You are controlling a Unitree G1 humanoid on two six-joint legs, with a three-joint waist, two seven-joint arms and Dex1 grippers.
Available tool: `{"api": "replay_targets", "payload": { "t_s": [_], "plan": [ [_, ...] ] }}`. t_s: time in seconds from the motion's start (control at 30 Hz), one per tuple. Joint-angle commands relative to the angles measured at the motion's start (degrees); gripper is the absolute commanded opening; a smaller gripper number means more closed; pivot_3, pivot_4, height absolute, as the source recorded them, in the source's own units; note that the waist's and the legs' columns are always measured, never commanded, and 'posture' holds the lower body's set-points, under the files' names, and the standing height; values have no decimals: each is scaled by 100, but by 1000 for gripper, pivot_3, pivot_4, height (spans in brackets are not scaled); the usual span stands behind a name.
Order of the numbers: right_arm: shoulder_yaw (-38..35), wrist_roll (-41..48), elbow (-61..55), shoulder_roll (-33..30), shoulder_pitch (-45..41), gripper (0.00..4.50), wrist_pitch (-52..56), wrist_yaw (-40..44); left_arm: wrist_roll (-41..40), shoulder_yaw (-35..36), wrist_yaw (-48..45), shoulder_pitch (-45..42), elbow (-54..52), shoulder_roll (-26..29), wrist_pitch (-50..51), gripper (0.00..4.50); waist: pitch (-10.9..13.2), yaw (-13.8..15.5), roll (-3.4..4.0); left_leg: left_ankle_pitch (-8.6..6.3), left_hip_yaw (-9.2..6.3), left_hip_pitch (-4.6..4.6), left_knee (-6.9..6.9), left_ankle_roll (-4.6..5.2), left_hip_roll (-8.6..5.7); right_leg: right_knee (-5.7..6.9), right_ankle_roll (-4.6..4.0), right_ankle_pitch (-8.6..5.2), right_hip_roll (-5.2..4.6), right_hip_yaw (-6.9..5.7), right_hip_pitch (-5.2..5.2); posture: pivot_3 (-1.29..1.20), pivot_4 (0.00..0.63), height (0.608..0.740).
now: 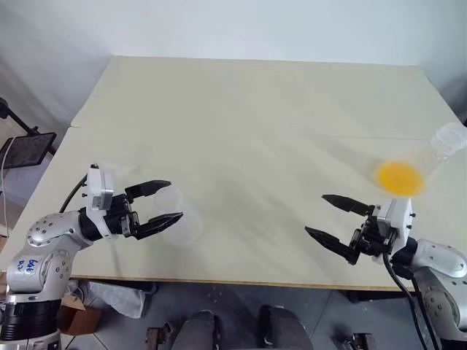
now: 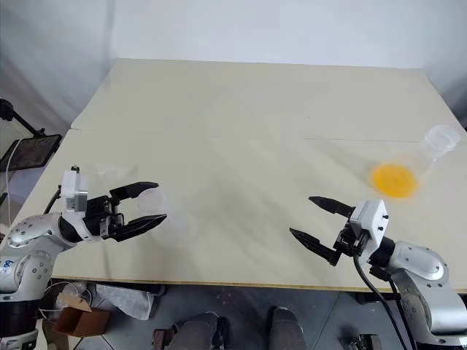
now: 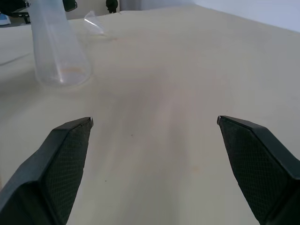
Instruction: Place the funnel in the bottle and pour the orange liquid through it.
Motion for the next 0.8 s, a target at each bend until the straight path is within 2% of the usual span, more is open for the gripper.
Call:
{"api": "replay_targets", "payload": {
  "t_s": [0.03,0.27,0.43,0.57,0.8],
  "plan": [
    [-158,24,-249,52,58,4454,-119,-94,74,-36,-67,-70,-74,67,-54,4500,0,-3,0,0,0,0,0,0,1,-2,0,0,-1,0,0,0,150,740],
    [-90,-11,-246,88,33,4500,-140,-163,85,-56,-83,-131,-85,74,-6,2444,0,-5,0,-1,-1,0,1,-2,5,-1,0,0,0,0,0,0,150,740],
    [-82,-56,-209,113,6,4500,-157,-160,285,-205,-310,-121,-119,276,-104,2401,0,-10,0,-1,-1,0,1,-2,4,-1,0,0,0,1,0,0,150,740],
    [-315,-35,-307,84,129,4500,-145,-283,172,-580,-222,-972,-35,68,96,2401,0,76,0,-1,-4,-4,11,-1,4,2,0,0,1,-2,0,0,150,740],
    [-1246,-39,-830,347,1276,4500,-272,-693,1017,-1883,-166,-3165,1420,-1189,-156,2401,-2,265,-4,2,-1,-9,26,5,-20,22,10,5,24,-11,2,0,150,740]
  ]
}}
